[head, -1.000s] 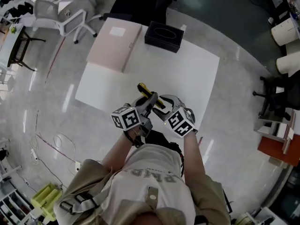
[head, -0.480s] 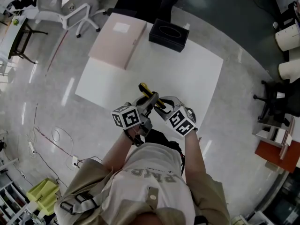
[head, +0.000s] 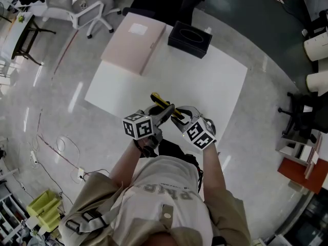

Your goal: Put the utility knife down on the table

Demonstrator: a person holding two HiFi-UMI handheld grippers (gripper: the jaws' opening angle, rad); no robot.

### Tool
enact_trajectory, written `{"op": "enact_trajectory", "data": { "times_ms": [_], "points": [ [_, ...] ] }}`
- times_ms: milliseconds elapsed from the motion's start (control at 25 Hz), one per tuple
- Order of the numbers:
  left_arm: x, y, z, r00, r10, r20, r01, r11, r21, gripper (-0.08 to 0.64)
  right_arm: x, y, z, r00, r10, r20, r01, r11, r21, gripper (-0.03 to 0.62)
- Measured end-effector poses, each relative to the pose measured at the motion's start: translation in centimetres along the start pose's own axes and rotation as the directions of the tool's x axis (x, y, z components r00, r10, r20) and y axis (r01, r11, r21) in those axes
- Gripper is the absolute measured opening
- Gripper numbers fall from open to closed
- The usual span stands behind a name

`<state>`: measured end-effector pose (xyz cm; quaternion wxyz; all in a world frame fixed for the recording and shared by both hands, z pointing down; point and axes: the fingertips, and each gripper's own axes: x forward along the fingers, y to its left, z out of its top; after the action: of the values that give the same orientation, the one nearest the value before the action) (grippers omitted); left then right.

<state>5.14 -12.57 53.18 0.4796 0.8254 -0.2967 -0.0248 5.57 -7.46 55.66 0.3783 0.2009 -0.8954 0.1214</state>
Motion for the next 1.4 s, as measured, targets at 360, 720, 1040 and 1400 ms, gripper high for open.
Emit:
{"op": "enact_trajectory", "data": {
  "times_ms": [360, 720, 1040, 1400],
  "points": [
    [-0.9, -0.1, -1.8, 0.983, -0.037, -0.180, 0.076, 0.974, 0.216, 0.274, -0.3, 0.7, -0.7, 1.000, 0.030, -0.003, -0.030, 0.999, -0.023, 0.138],
    [-2.0, -0.4, -3.6, 0.931, -0.037, -0.363, 0.216, 0.858, 0.466, 0.281, -0.9, 1.1, -0.5, 0.996, 0.089, 0.027, -0.088, 0.995, -0.054, 0.138],
    [-2.9, 0.2, -4.1, 0.892, -0.030, -0.450, 0.300, 0.786, 0.541, 0.277, -1.1, 1.3, 0.3, 0.988, 0.144, 0.052, -0.140, 0.986, -0.086, 0.137],
    [-2.8, -0.1, -3.9, 0.869, -0.123, -0.479, 0.380, 0.786, 0.488, 0.265, -1.7, 0.9, 1.2, 0.970, 0.200, 0.138, -0.195, 0.980, -0.046, 0.135]
  ]
}}
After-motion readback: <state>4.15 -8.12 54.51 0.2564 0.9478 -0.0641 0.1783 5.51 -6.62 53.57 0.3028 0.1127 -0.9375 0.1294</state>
